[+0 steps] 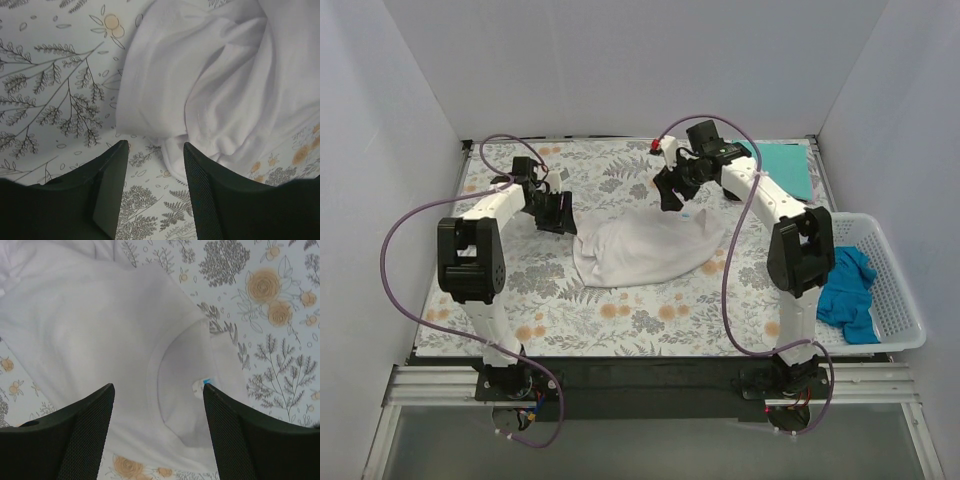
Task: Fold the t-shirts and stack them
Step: Flatten the tshirt out
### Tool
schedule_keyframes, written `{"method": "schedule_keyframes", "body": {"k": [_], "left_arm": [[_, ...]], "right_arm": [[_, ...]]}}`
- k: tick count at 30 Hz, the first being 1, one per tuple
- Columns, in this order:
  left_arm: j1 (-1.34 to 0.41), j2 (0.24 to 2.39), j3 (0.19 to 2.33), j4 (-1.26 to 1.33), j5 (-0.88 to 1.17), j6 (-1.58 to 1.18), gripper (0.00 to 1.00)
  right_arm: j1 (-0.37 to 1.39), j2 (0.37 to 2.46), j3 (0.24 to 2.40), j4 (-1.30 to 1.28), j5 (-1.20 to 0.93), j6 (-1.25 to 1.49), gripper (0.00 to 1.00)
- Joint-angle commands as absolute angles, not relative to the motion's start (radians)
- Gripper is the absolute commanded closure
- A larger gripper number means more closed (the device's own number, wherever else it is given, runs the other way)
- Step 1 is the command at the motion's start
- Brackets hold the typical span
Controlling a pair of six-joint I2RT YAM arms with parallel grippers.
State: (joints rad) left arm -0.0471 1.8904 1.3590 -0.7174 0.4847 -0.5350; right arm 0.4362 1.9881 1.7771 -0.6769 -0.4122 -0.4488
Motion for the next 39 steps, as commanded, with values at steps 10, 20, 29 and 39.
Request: {"method": "schedule_keyframes", "body": {"k": [10, 20, 29, 39], "left_arm": [[-0.04, 2.02, 1.526, -0.722, 0.485, -0.672, 0.44], [-0.038, 2.036, 1.513, -0.779, 0.5, -0.713, 0.39], [-0.012, 2.031, 1.546, -0.756, 0.587, -0.779, 0.79], [0.089, 1.843, 1.589, -0.721, 0.681, -0.79, 1.0]], "right_arm": [[0.532, 2.19, 1.982, -0.657, -0.443, -0.456, 0.12], [0.581, 2.273, 1.997, -0.626, -0.485, -0.417, 0.02], [0.589, 2.257, 1.973, -0.621, -0.489, -0.451, 0.81], [0.5, 1.981, 1.91, -0.621, -0.482, -0.48, 0.99]]}}
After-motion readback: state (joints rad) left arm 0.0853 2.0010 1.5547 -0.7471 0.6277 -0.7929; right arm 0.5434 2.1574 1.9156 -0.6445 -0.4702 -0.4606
